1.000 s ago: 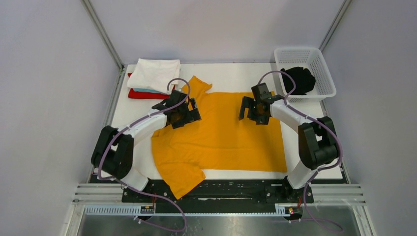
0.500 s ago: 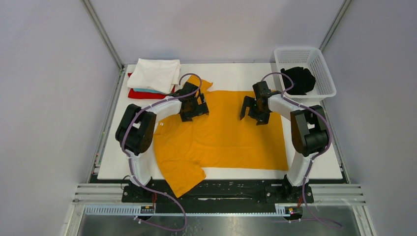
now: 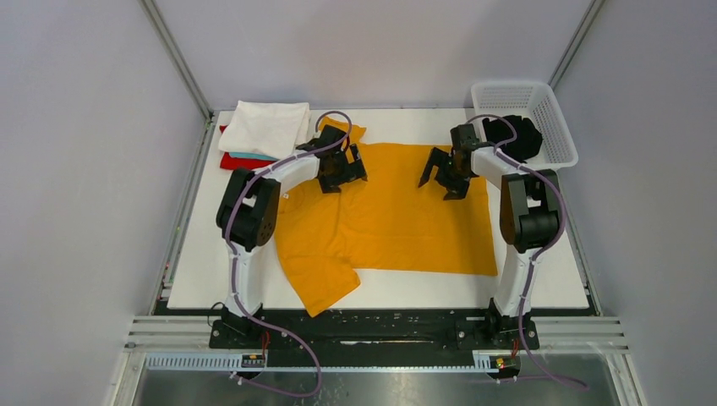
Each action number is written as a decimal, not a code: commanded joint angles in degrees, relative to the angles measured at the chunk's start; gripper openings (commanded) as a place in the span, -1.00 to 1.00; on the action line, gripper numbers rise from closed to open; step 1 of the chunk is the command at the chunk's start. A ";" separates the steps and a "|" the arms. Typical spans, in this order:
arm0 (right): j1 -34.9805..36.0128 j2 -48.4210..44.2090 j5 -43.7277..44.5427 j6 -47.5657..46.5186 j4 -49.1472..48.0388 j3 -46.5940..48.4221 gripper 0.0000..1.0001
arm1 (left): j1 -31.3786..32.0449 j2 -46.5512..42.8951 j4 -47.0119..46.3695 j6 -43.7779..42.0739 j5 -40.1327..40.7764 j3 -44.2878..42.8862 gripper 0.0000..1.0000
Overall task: Fold and stack the t-shirts
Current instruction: Flatten out the tshirt, then grab the side of the flattened tshirt closest away from the robot with both arms
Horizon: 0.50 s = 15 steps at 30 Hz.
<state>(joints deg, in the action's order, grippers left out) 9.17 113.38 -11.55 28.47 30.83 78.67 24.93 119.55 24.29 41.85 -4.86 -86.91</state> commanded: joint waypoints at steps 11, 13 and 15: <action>-0.55 -18.40 8.55 -2.89 4.39 1.65 0.99 | 1.18 -16.76 1.61 -2.88 2.42 0.58 0.98; -0.55 -25.59 10.95 -3.78 3.78 -3.35 0.99 | 2.17 -22.91 1.55 -3.47 4.29 5.38 0.98; -0.51 -33.99 13.85 -4.39 2.17 -9.43 0.99 | 3.34 -29.09 1.76 -3.76 4.59 11.20 0.98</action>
<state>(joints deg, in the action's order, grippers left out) 8.58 94.50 -4.36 26.28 33.98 76.69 26.15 103.77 26.89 39.97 -3.60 -82.52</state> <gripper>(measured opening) 0.993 0.991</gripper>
